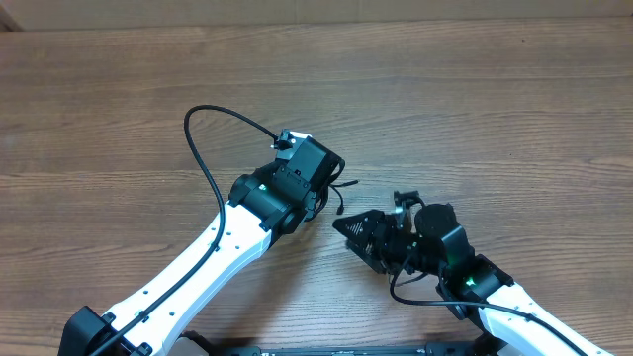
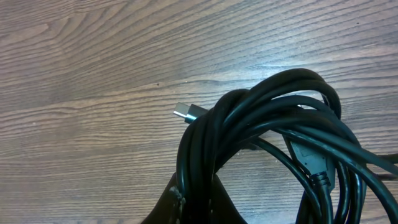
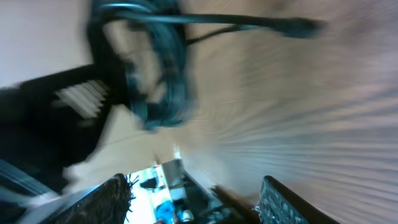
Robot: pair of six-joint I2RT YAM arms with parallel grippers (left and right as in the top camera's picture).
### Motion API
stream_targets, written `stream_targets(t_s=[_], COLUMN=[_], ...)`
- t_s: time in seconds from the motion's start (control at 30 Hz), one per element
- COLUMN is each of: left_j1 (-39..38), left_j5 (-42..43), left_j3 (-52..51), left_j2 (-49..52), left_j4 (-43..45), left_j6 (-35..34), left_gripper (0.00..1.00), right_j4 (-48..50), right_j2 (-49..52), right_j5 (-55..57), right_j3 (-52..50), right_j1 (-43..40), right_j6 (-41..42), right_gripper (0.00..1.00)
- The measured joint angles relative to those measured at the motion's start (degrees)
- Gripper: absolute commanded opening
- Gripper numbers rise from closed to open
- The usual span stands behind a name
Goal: Untangle cables
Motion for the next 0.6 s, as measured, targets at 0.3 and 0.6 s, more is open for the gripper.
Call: stream_targets(t_s=[0.3,0.6], left_j1=[0.0,0.0], left_j5=[1.7,5.9], left_j3=[0.0,0.0], left_j2=[0.0,0.0], left_j4=[0.0,0.2], left_j6=[-2.7,-5.7], left_gripper=[0.04,0.04], right_j4=[4.6,11.0], right_j2=[0.3,5.5], right_j5=[5.1,7.6], right_j3=[0.0,0.0], right_j1=[0.0,0.0], right_j6=[7.1,9.2], right_gripper=[0.46,0.40])
